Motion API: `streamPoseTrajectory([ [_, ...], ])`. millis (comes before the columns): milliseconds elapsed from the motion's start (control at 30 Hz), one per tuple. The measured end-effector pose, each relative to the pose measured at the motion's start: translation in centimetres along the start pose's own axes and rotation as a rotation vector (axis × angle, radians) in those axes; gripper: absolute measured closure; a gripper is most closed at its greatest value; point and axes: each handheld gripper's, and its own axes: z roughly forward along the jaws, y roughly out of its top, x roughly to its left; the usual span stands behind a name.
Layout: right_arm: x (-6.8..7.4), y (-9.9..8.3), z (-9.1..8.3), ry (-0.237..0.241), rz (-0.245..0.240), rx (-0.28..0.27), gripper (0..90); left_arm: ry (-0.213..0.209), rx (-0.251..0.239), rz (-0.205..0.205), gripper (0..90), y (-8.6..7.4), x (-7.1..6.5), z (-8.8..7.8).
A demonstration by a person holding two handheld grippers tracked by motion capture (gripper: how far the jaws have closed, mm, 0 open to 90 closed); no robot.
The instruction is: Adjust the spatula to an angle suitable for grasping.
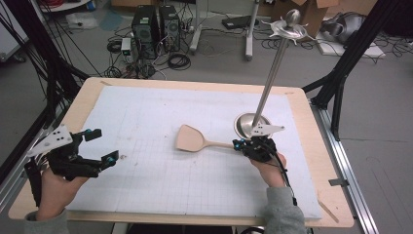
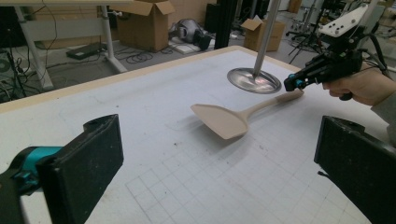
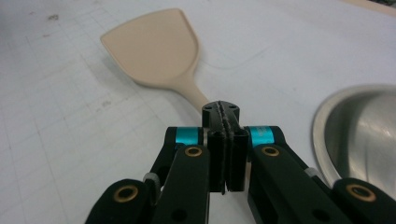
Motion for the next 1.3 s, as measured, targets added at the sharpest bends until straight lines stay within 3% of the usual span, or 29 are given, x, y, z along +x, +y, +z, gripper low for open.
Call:
streamPoseTrajectory([
  [67,0.3,1.0,1.0,0.006,-0.021,0.011,89.9,0.0,0.0,0.001,1.7,0.0,0.1,-0.1],
  [300,0.3,2.2,3.3,0.023,-0.021,0.033,89.9,0.0,-0.002,-0.002,1.7,0.0,0.0,-0.2],
  [667,0.2,2.8,6.8,0.026,-0.021,0.066,89.9,-0.001,0.006,-0.007,1.7,-0.2,0.1,-0.2],
  [933,0.1,2.8,8.4,0.034,0.004,0.079,89.9,0.008,0.009,-0.012,1.7,-0.4,0.2,-0.5],
  [1167,0.4,2.8,9.6,0.043,-0.027,0.119,89.9,0.013,0.011,-0.017,1.7,-0.6,0.3,-0.7],
  [1300,0.2,2.7,9.6,0.056,-0.006,0.115,90.0,0.012,0.013,-0.016,1.7,-0.6,0.3,-0.6],
])
